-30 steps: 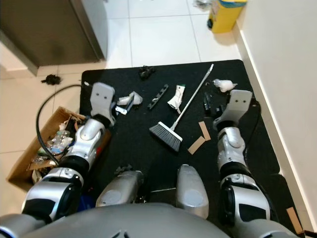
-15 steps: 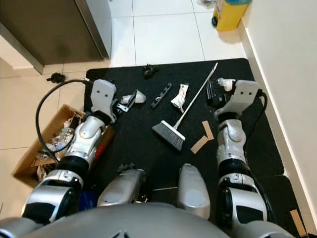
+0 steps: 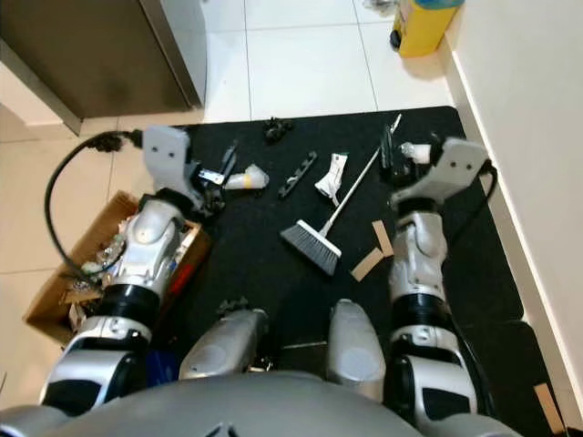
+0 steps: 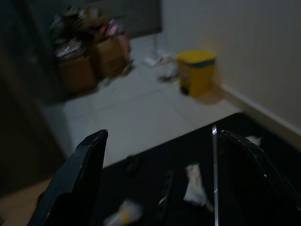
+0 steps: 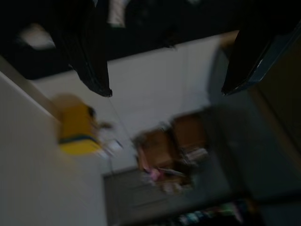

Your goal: Sweep floor

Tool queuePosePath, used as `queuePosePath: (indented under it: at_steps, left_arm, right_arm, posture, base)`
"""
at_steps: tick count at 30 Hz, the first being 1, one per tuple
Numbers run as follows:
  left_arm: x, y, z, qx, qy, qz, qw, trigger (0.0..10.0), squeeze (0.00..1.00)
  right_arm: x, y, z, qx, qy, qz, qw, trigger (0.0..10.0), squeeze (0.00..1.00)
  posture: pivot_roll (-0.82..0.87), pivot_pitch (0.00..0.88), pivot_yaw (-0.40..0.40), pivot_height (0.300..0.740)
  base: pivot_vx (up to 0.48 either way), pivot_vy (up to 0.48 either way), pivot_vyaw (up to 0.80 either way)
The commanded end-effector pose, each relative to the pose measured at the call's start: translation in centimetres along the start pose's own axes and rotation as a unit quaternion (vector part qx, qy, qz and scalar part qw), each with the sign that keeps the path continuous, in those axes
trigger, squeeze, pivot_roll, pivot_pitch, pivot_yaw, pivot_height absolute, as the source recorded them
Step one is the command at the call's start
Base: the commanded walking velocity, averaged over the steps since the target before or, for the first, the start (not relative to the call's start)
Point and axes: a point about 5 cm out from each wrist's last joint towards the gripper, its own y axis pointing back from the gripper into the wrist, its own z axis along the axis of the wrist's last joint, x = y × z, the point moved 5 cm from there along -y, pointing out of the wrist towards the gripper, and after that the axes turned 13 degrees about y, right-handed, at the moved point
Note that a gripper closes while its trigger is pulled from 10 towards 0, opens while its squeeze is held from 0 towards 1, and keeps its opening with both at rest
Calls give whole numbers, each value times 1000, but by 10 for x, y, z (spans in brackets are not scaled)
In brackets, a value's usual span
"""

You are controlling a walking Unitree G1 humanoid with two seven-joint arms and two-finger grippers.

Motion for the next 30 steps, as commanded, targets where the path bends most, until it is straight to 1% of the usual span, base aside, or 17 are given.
queuePosePath:
  at_steps: [1,3,7,8,10,14,15,16,17,18,20,23,24,25,28,29,30]
  left_arm:
    - [-11,-1,4,1,-7,-16,1000,10000,0]
    - [-19,3,6,10,2,-32,999,10000,0]
    - [-23,6,4,19,5,-42,999,10000,0]
    - [-22,8,4,21,-3,-41,999,10000,0]
    - [-15,7,3,27,-20,-20,999,10000,0]
    - [-11,7,2,37,-36,-13,999,10000,0]
    - [-6,8,9,32,-45,-6,998,10000,0]
    - [-6,8,9,32,-45,-6,998,10000,0]
    - [-5,9,13,28,-47,-1,999,10000,0]
    - [-2,13,29,3,-50,10,999,10000,0]
    - [-2,13,29,3,-50,10,999,10000,0]
    - [6,22,50,-24,-45,35,998,10000,0]
    - [7,24,54,-28,-45,41,998,10000,0]
    - [9,26,59,-31,-39,49,998,10000,0]
    - [11,27,59,-16,-34,57,998,10000,0]
    - [15,26,54,16,-22,73,997,10000,0]
    - [15,26,54,16,-22,73,997,10000,0]
  right_arm:
    - [8,-2,8,-7,-23,7,1000,10000,0]
    - [13,2,11,-7,-33,11,999,10000,0]
    - [19,7,12,-4,-33,18,999,10000,0]
    - [25,10,12,-2,-29,26,999,10000,0]
    - [33,10,16,-5,-16,38,999,10000,0]
    - [39,7,22,-14,-1,45,999,10000,0]
    - [40,2,37,-33,13,40,999,10000,0]
    - [40,2,37,-33,13,40,999,10000,0]
    - [39,1,41,-36,15,36,999,10000,0]
    - [34,3,51,-41,25,30,998,10000,0]
    - [34,3,51,-41,25,30,998,10000,0]
    - [23,9,60,-29,68,19,997,10000,0]
    - [20,11,62,-24,75,15,997,10000,0]
    - [16,12,66,-18,70,10,997,10000,0]
    - [11,12,66,-2,71,4,997,10000,0]
    - [8,11,68,13,62,-1,998,10000,0]
    - [8,11,68,13,62,-1,998,10000,0]
  posture:
    - [51,0,-8,740]
    - [52,0,-6,740]
    - [50,0,1,740]
    - [43,0,12,740]
    - [42,0,14,740]
    - [40,0,19,740]
    - [39,0,21,740]
    - [39,0,21,740]
    - [39,0,20,740]
    - [45,0,14,740]
    - [45,0,14,740]
    - [58,0,4,740]
    - [58,0,4,740]
    - [66,0,-5,740]
    - [68,0,-7,740]
    - [66,0,-5,740]
    - [66,0,-5,740]
  base:
    - [0,0,0]
    - [0,0,0]
    - [0,0,0]
    - [0,0,0]
    - [0,0,0]
    - [0,0,0]
    - [0,0,0]
    - [0,0,0]
    - [0,0,0]
    - [0,0,0]
    - [0,0,0]
    - [0,0,0]
    - [0,0,0]
    - [0,0,0]
    - [0,0,0]
    - [0,0,0]
    - [0,0,0]
